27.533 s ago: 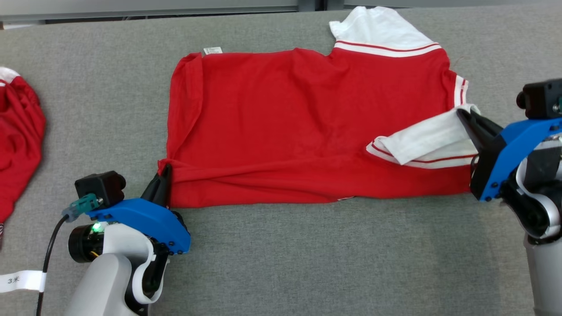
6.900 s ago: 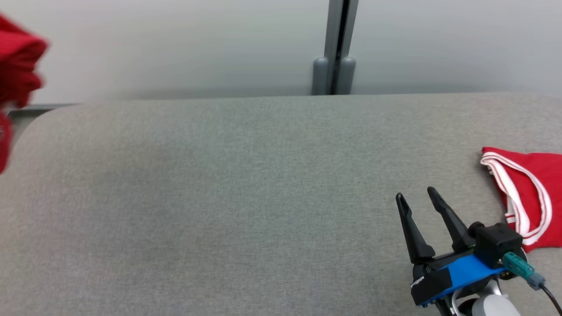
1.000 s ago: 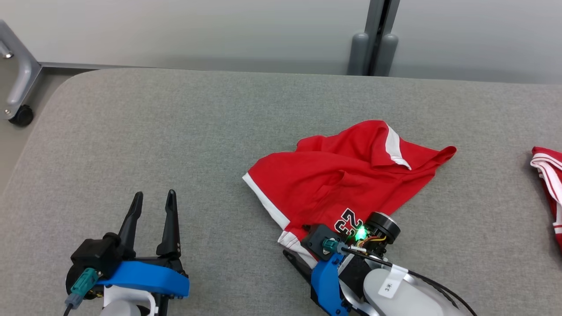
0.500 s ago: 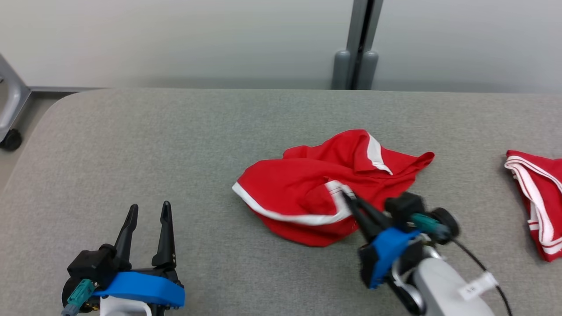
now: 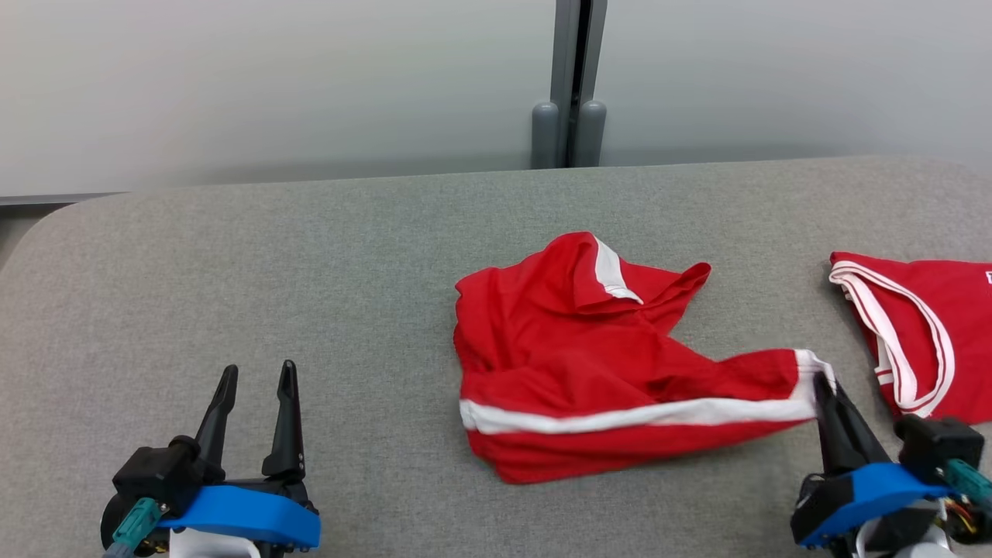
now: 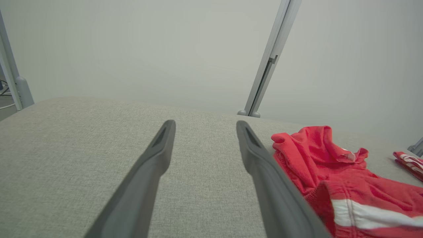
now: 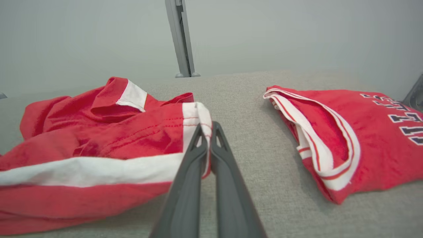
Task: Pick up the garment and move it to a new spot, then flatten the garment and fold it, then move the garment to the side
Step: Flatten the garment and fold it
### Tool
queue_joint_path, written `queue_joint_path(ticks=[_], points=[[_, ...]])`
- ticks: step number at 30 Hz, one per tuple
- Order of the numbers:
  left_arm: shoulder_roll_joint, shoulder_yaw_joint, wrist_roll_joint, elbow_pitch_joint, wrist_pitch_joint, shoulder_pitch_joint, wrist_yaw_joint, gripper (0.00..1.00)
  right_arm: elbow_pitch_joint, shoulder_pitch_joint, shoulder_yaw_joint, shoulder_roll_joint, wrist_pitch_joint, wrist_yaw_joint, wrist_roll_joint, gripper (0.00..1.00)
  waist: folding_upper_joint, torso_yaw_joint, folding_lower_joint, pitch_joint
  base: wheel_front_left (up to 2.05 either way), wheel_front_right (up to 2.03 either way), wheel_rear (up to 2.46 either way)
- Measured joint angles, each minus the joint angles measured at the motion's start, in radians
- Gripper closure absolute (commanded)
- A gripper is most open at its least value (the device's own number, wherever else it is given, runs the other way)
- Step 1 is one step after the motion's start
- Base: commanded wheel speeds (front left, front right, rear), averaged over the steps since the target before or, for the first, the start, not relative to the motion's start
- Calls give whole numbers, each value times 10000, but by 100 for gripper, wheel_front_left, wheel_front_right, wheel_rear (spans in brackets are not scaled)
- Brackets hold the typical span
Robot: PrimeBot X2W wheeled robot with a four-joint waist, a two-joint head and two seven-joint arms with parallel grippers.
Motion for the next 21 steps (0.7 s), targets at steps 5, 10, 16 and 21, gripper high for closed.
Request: queue_joint_path(ticks=[5, 10, 16, 21], points=[[33, -19, -19, -4, 40, -1, 12, 0, 63, 165, -207, 50, -259, 0, 706, 0, 0, -55, 0, -47, 0, 0, 0], [58, -36, -33, 13, 38, 63, 77, 0, -104, 264, -136, 52, -554, 0, 897, 0, 0, -125, 0, -217, 0, 0, 0], [35, -65, -48, 119, 33, 234, 81, 0, -477, 340, -71, 54, -635, 0, 541, 0, 0, -155, 0, -501, 0, 0, 0], [10, -79, -46, 196, -8, 351, 35, 0, -779, 399, 67, 54, -339, 0, 299, 0, 0, -126, -1, -681, 0, 0, 0]])
